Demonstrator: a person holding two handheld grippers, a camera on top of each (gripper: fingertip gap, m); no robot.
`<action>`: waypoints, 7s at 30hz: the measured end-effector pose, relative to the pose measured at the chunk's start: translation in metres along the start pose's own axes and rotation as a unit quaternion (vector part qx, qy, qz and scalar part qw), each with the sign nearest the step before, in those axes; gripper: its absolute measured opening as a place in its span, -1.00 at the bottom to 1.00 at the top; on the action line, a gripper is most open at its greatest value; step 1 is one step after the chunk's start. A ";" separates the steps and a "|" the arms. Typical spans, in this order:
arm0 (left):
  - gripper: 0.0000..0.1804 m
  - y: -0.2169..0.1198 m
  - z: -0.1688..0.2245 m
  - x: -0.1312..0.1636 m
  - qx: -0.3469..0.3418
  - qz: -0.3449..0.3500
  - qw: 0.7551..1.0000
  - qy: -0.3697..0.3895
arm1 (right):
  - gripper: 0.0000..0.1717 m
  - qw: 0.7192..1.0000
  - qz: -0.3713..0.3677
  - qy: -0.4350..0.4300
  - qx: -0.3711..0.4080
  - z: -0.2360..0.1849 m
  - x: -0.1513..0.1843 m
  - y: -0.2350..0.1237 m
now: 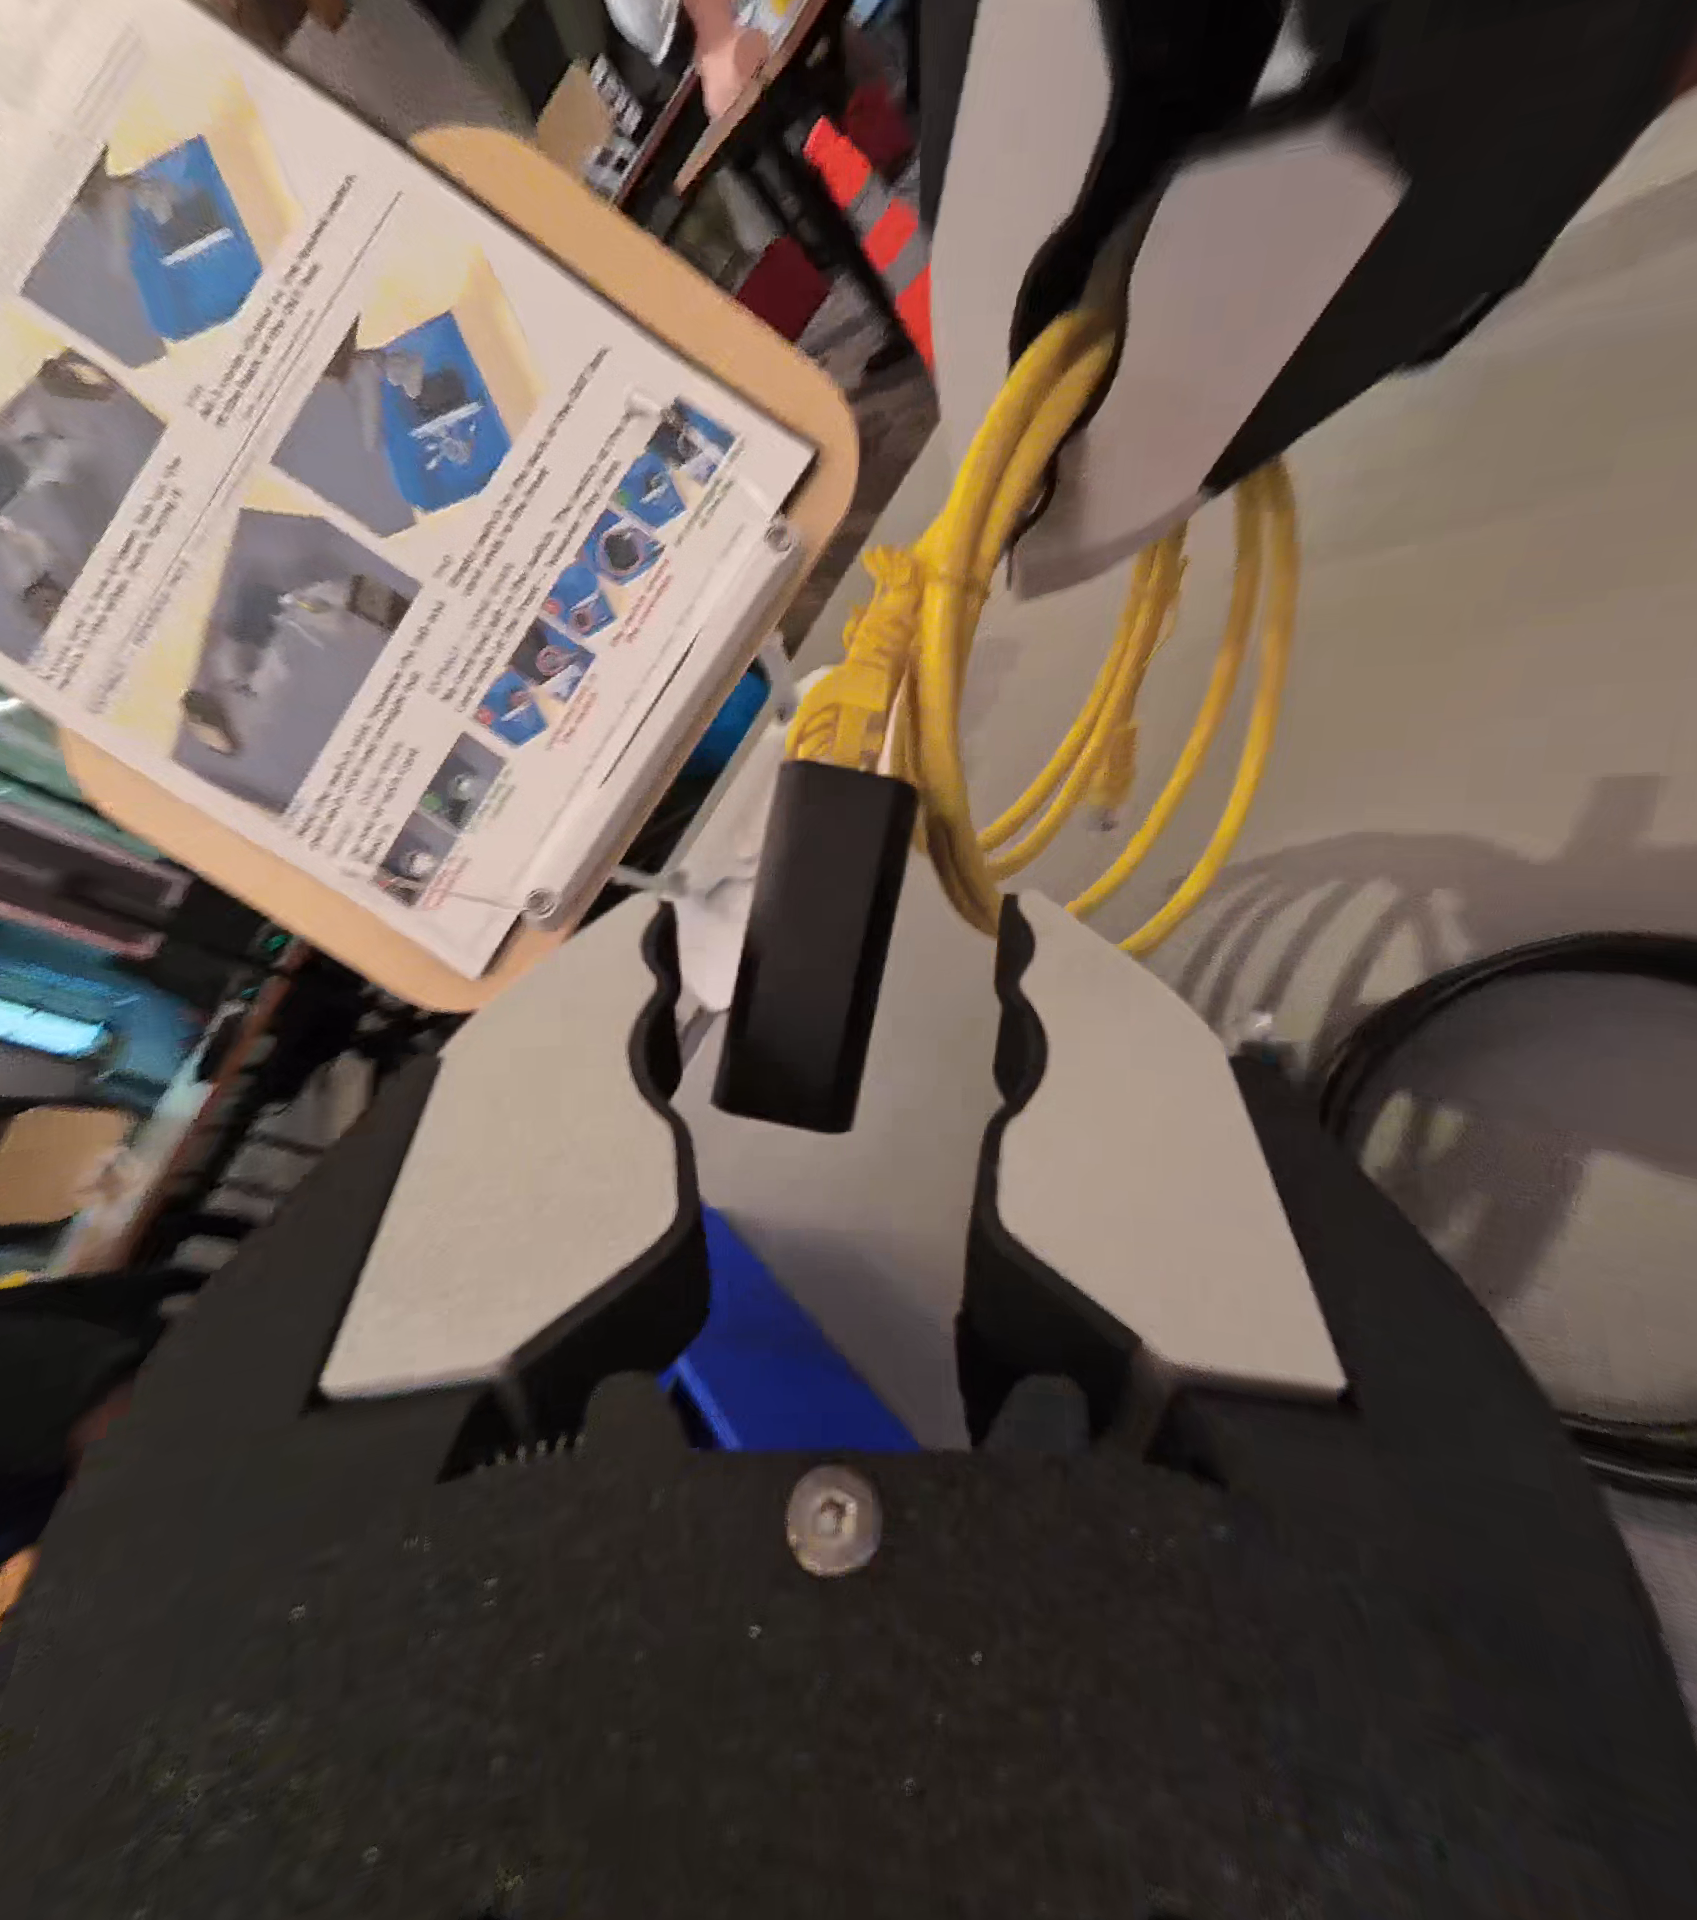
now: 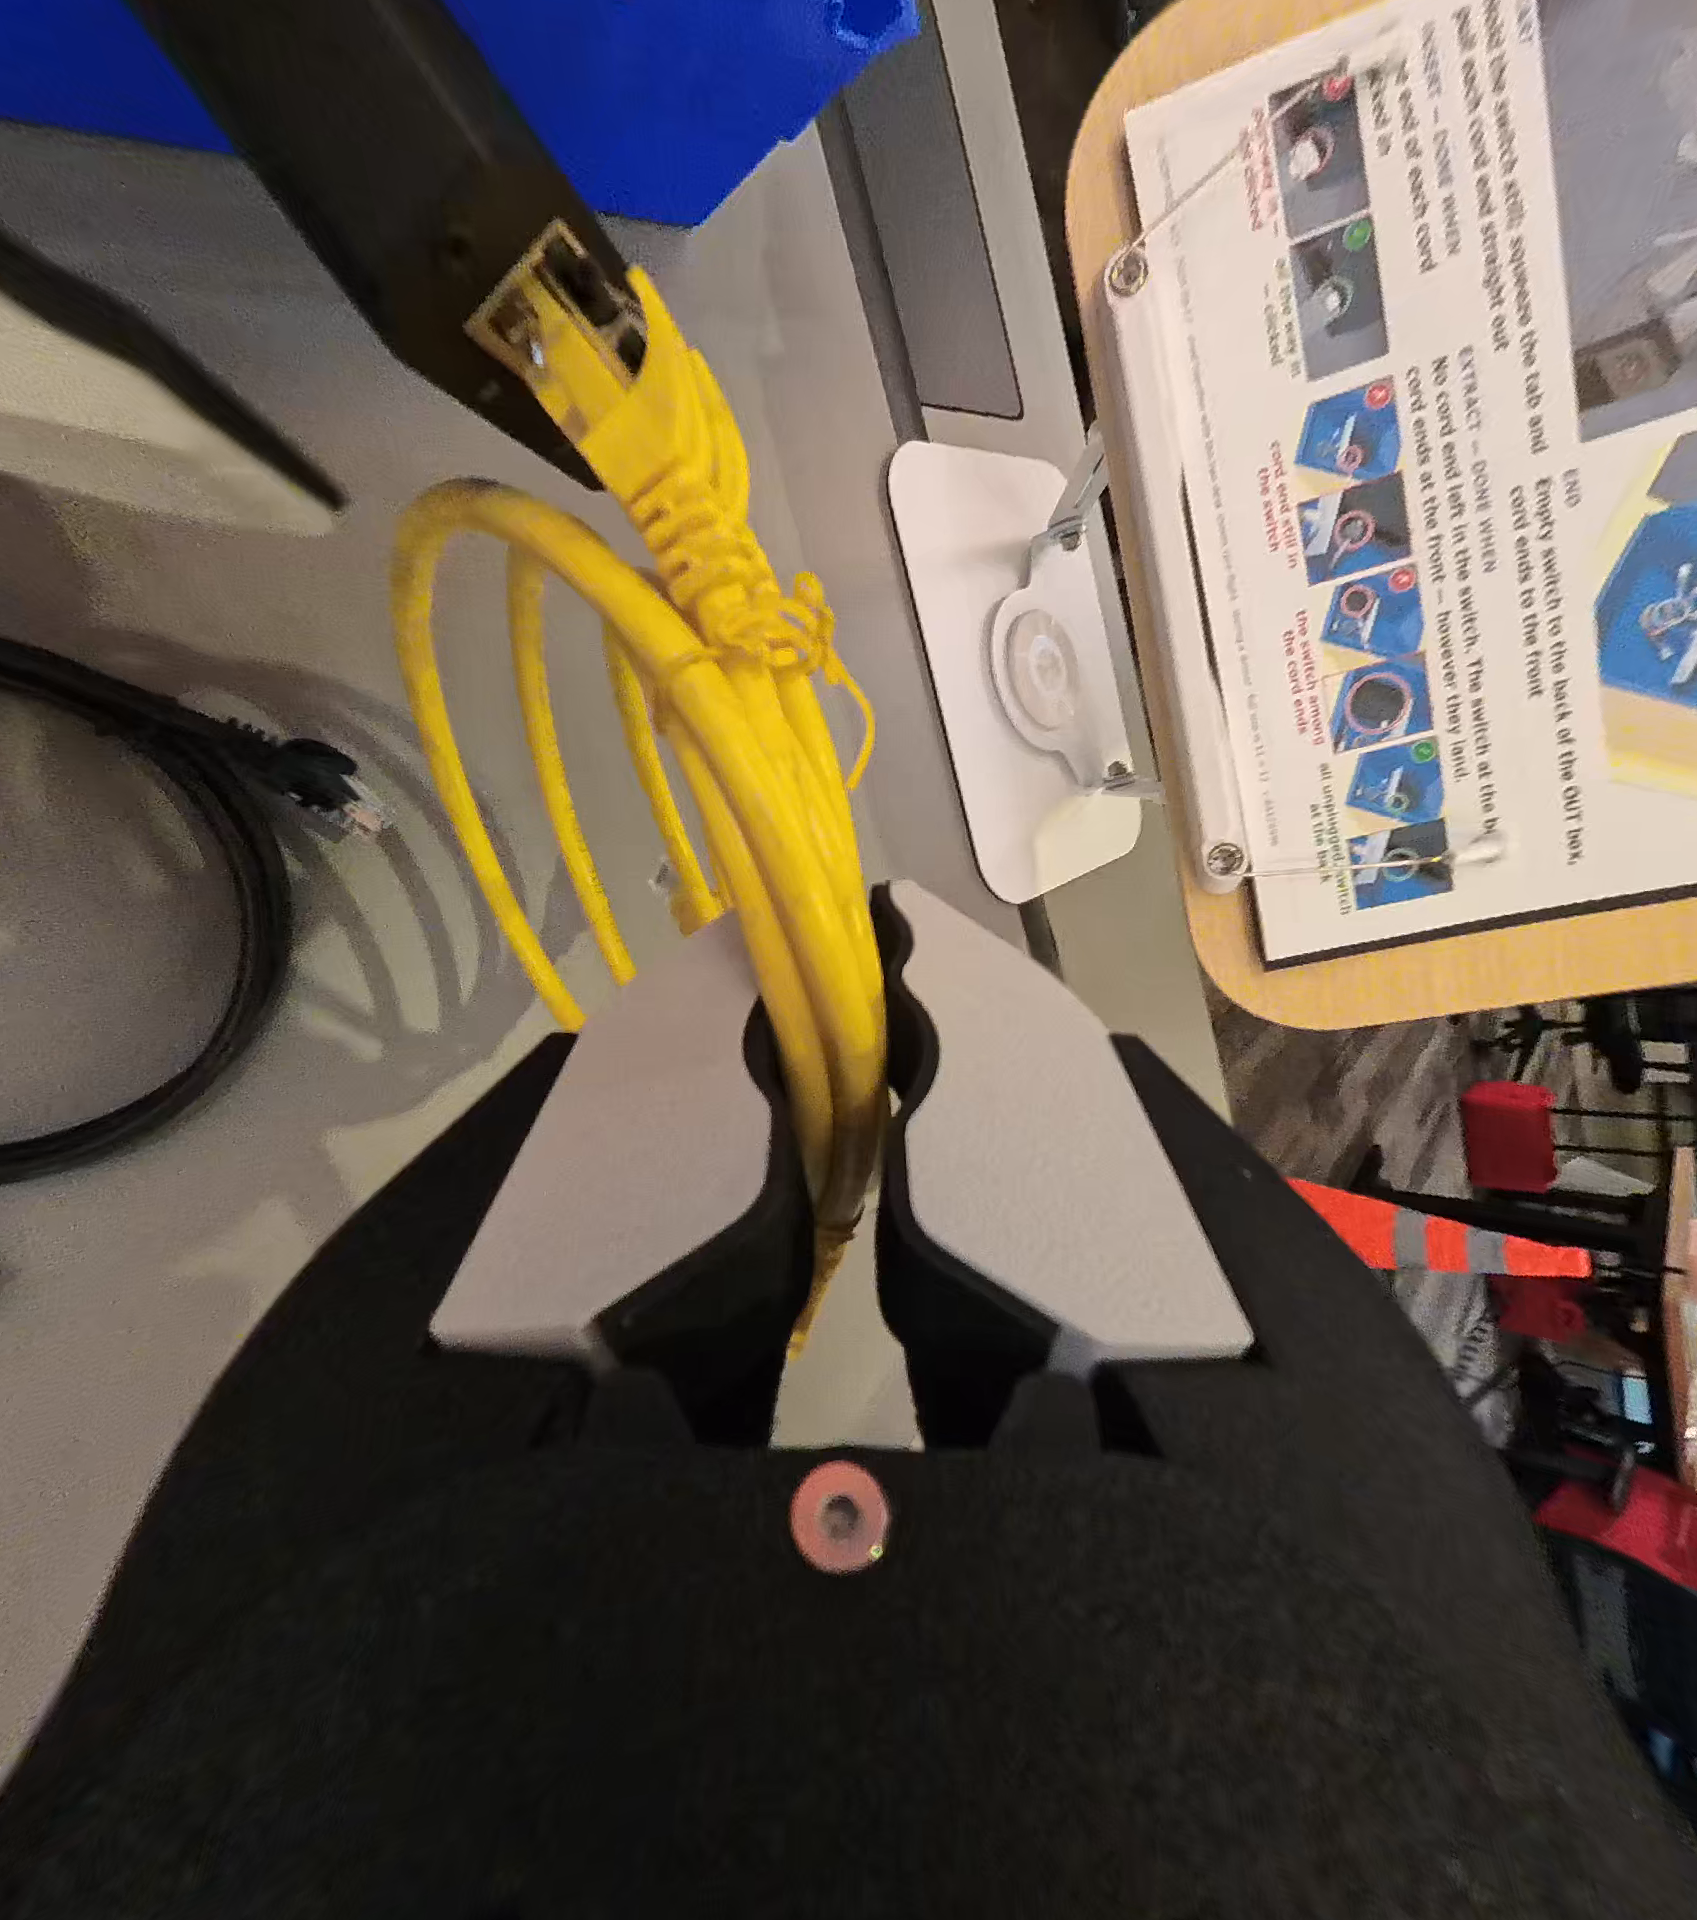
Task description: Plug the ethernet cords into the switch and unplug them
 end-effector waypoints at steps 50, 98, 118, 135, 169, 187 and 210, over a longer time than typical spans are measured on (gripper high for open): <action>-0.72 -0.037 -0.012 0.027 -0.050 0.073 0.993 -0.075 | -0.96 0.831 0.029 0.522 0.188 -0.020 0.198 -0.064; -0.72 -0.037 0.003 0.016 -0.030 0.100 0.992 -0.065 | -0.88 0.749 -0.234 0.605 0.133 0.106 0.260 -0.084; -0.72 -0.030 0.018 0.011 -0.037 0.105 0.994 0.005 | -0.60 0.940 0.248 0.195 -0.130 0.037 0.062 -0.147; -0.72 -0.020 0.034 0.008 0.014 0.034 0.998 0.057 | -0.66 0.961 0.092 -0.181 -0.188 -0.063 -0.048 -0.061; -0.71 -0.027 0.039 -0.003 0.019 0.025 0.997 0.069 | -0.86 0.942 0.076 -0.304 -0.122 -0.078 -0.043 -0.054; -0.72 -0.022 0.053 -0.016 0.048 0.027 0.996 0.072 | -0.87 0.951 0.061 -0.263 -0.153 -0.078 -0.024 -0.062; -0.72 -0.029 0.052 -0.009 -0.139 0.007 0.966 0.218 | -0.82 0.959 0.038 0.060 -0.274 -0.055 -0.022 -0.067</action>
Point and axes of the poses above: each gripper's, where its closed fingertips meet, y out along the fingers, x out of its underside, z = x × y across the jaws, the point moved 9 cm from there along -y, back along the fingers, and after that the axes turned 15 degrees about y, right-handed, at the moved point
